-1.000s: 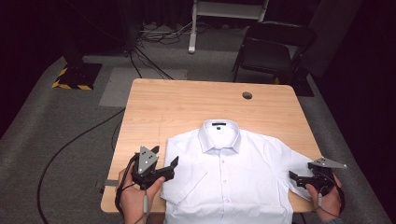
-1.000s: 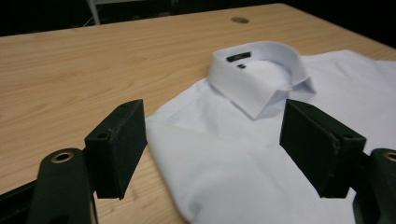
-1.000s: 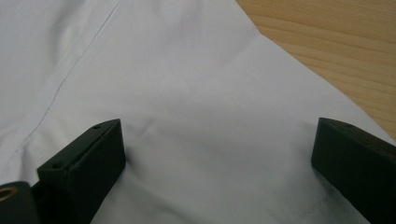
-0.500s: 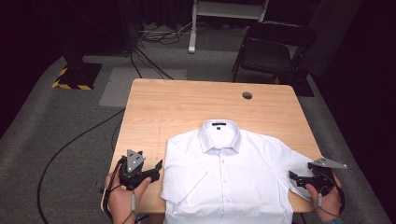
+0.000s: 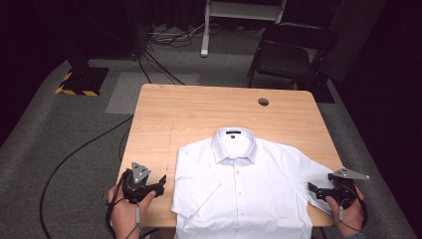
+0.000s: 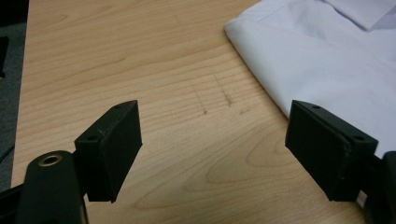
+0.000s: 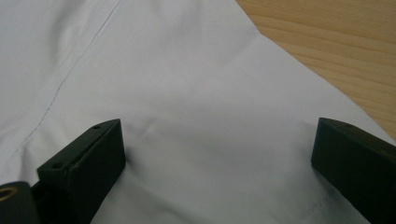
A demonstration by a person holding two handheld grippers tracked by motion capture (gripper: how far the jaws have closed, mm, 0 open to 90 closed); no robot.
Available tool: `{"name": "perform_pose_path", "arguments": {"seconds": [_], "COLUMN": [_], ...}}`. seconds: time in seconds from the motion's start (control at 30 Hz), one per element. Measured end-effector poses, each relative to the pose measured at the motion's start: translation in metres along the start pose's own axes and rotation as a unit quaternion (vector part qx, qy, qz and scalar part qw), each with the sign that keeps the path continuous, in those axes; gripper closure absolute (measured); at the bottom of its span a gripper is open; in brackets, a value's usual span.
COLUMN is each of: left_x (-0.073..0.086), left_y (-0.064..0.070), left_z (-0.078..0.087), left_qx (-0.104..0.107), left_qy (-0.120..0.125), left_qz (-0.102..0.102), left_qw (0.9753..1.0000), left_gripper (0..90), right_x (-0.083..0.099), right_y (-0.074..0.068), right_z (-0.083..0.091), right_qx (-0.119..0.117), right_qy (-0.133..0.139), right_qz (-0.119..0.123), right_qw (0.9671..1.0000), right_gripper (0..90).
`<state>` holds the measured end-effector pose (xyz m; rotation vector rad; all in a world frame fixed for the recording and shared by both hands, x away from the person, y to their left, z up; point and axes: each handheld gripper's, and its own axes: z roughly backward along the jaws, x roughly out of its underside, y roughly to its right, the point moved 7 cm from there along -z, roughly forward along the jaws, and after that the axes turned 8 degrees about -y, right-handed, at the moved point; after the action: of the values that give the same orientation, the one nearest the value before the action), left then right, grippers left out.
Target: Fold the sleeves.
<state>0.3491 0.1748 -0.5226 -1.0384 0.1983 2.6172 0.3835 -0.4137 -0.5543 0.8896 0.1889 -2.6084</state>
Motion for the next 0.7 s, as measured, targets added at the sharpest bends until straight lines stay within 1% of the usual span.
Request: {"name": "perform_pose_path", "arguments": {"seconds": [0.17, 0.47, 0.5, 0.6, 0.63, 0.67, 0.7], "left_x": [0.006, 0.019, 0.02, 0.028, 0.027, 0.027, 0.028], "left_y": [-0.006, -0.014, -0.014, -0.017, -0.018, -0.018, -0.018], "left_z": [-0.003, -0.011, -0.012, -0.018, -0.018, -0.018, -0.018], "left_qx": [-0.008, -0.02, -0.017, -0.008, -0.004, -0.005, -0.005], "left_qy": [-0.009, -0.032, -0.035, -0.058, -0.057, -0.058, -0.059], "left_qz": [0.005, 0.005, 0.006, 0.015, 0.016, 0.011, 0.009], "left_qw": [0.9999, 0.9993, 0.9992, 0.9982, 0.9983, 0.9982, 0.9982], "left_gripper": [18.6, 17.3, 16.9, 13.9, 11.7, 11.1, 10.6], "right_x": [0.0, 0.0, 0.0, 0.0, 0.0, 0.0, 0.0], "right_y": [0.0, 0.0, 0.0, 0.0, 0.0, 0.0, 0.0], "right_z": [0.0, 0.0, 0.0, 0.0, 0.0, 0.0, 0.0], "right_qx": [0.0, 0.0, 0.0, 0.0, 0.0, 0.0, 0.0], "right_qy": [0.0, 0.0, 0.0, 0.0, 0.0, 0.0, 0.0], "right_qz": [0.0, 0.0, 0.0, 0.0, 0.0, 0.0, 0.0], "right_qw": [1.0, 1.0, 1.0, 1.0, 1.0, 1.0, 1.0], "right_gripper": [2.8, 2.8, 2.8, 2.7, 2.7, 2.7, 2.7]}}
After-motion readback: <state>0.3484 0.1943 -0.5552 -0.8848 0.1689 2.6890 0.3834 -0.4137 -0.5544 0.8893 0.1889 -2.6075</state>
